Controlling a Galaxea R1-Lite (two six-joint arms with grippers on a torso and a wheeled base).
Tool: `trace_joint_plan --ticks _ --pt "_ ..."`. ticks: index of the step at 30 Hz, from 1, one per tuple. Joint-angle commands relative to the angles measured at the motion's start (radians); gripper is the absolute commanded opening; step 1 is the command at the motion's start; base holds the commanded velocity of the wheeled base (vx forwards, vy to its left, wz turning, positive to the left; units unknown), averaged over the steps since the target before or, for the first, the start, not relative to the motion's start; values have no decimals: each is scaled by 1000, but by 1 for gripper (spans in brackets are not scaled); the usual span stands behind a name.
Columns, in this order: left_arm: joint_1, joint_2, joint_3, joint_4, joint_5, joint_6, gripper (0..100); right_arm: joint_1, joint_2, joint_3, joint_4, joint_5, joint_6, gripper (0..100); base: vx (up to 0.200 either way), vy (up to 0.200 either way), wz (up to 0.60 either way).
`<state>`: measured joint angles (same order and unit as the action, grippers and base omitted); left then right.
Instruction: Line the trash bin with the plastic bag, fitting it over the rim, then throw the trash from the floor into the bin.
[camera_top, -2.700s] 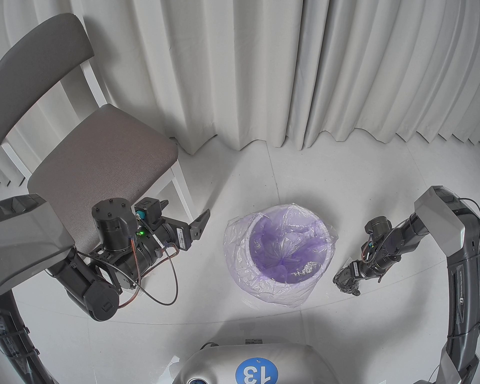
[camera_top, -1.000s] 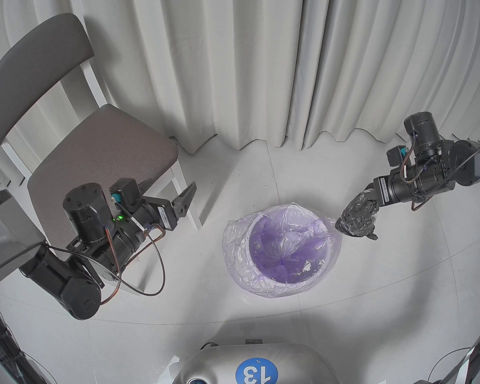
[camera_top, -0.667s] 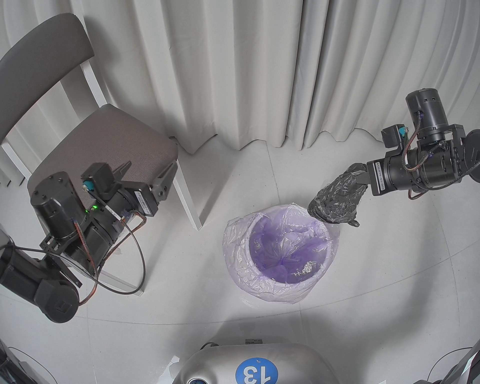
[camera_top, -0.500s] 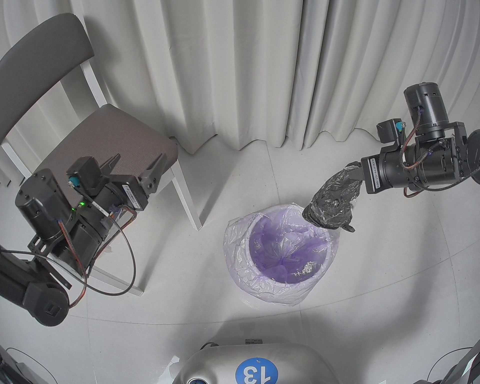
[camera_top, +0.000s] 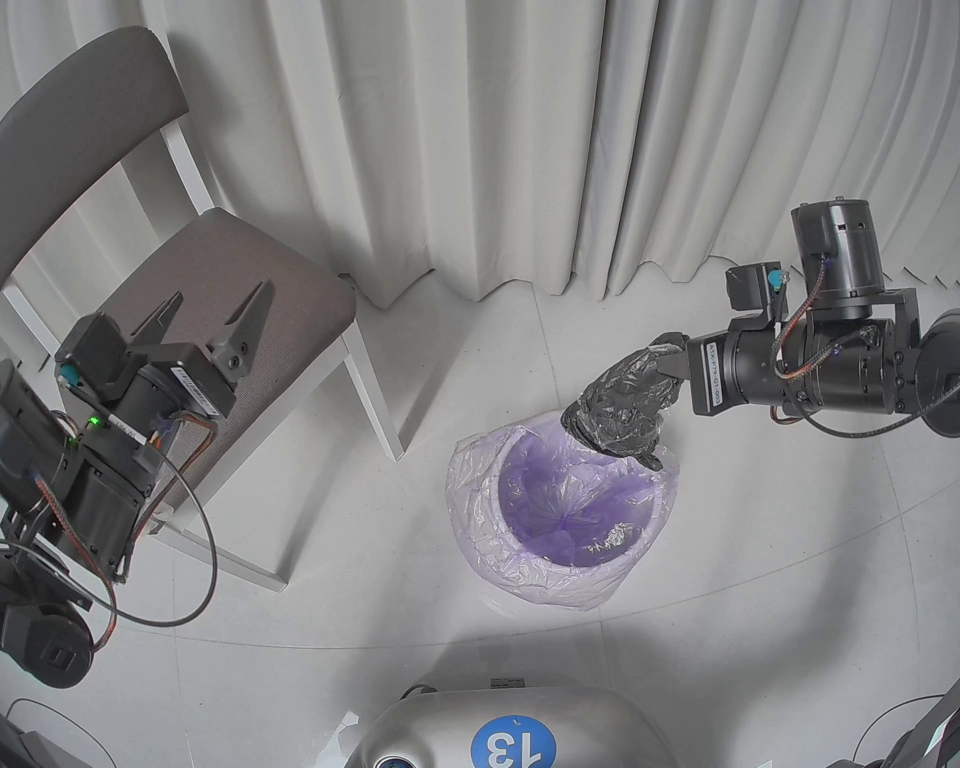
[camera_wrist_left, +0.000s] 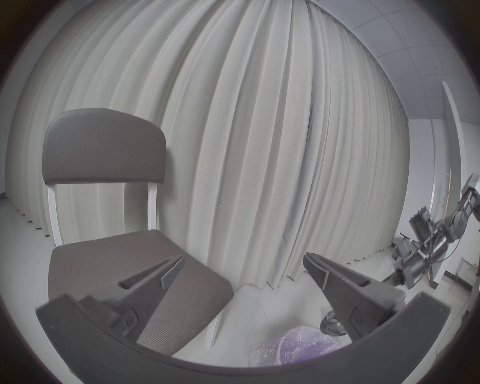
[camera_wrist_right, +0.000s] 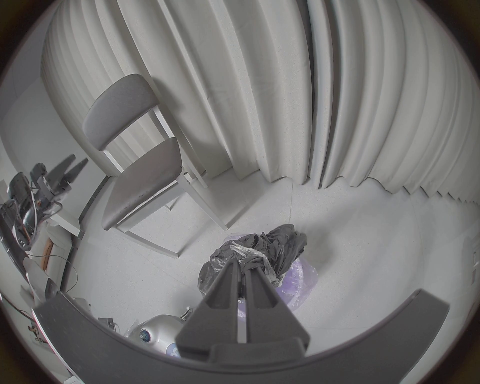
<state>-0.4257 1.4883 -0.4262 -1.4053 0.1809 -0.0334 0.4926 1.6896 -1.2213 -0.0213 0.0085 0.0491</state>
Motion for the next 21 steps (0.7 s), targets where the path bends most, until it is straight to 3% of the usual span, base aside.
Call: trace_joint_plan --ticks 1,21 --pt "-4 -89 30 -7 3 0 100 4 7 23 -8 -1 1 0 0 0 0" --pt "-41 -198 93 5 12 66 100 17 91 54 -82 1 3 0 0 0 0"
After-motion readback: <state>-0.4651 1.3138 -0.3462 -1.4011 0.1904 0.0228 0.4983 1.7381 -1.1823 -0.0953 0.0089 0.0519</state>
